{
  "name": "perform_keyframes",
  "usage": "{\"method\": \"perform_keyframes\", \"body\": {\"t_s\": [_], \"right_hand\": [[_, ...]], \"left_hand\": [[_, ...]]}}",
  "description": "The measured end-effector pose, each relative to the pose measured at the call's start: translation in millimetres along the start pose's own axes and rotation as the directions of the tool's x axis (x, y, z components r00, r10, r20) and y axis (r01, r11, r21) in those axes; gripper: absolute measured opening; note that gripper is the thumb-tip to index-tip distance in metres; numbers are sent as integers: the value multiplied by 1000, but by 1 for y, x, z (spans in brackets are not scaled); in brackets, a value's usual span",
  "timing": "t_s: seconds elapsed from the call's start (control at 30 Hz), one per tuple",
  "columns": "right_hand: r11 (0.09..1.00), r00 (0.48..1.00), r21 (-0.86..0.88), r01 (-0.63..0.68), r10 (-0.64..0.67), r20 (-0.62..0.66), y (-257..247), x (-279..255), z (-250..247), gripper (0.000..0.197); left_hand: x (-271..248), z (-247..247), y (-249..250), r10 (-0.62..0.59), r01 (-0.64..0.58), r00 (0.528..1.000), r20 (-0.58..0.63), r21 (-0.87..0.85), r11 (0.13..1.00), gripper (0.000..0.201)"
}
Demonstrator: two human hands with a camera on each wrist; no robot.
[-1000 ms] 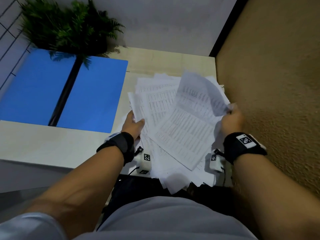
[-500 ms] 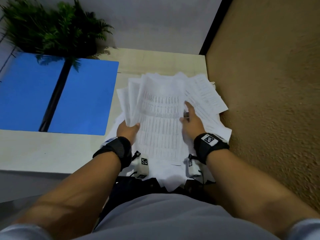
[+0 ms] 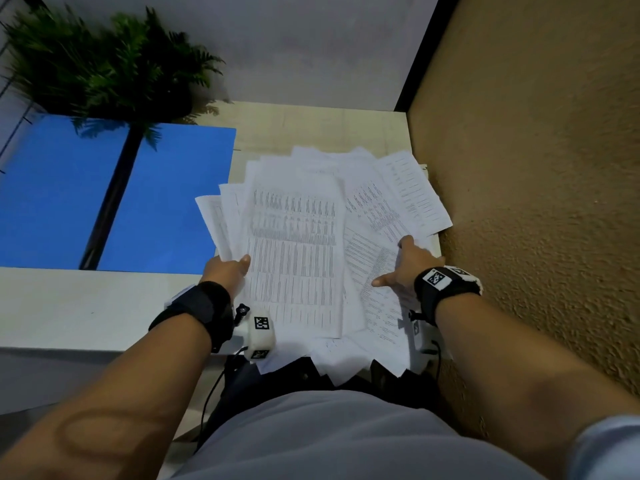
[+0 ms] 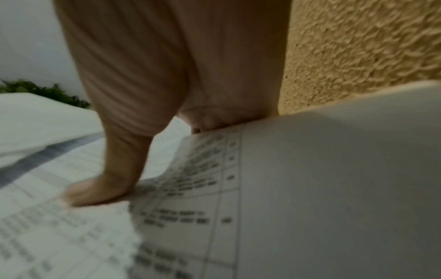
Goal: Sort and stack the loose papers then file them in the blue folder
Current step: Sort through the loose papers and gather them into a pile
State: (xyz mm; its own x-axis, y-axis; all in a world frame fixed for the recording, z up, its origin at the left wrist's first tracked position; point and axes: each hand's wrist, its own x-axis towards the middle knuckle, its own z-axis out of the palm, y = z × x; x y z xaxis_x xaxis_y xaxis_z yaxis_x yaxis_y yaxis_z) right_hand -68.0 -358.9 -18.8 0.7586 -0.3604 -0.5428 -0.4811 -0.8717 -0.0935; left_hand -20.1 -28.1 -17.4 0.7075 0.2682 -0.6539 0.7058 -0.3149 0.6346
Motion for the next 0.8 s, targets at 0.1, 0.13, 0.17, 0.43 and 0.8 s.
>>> {"method": "perform_keyframes", "body": {"t_s": [0.1,0.13,0.17,0.43,0.8], "right_hand": [[958,999,284,33,-28,-22,1,5,-2,25],[935,994,354,28,11,-106,2,6,-4,19],[926,978,378,9,71,-196,2,7,-7,21],[956,961,274,-109,172,-217,15,8,-8,47],[777,920,579,-246,375,-113,9,-18,12,40]], "left_hand": [[5,-2,-4,14,-13,1000,13,-25,1000,50],[6,-2,-7,24,-23,1000,10,-38,999,50],[8,-2,-9,32,-32,999,3,-68,997,48],[-8,7,-14,52,-7,983,175,-253,968,57],[-34,53,-3,50,-26,983,178,-136,990,40]]}}
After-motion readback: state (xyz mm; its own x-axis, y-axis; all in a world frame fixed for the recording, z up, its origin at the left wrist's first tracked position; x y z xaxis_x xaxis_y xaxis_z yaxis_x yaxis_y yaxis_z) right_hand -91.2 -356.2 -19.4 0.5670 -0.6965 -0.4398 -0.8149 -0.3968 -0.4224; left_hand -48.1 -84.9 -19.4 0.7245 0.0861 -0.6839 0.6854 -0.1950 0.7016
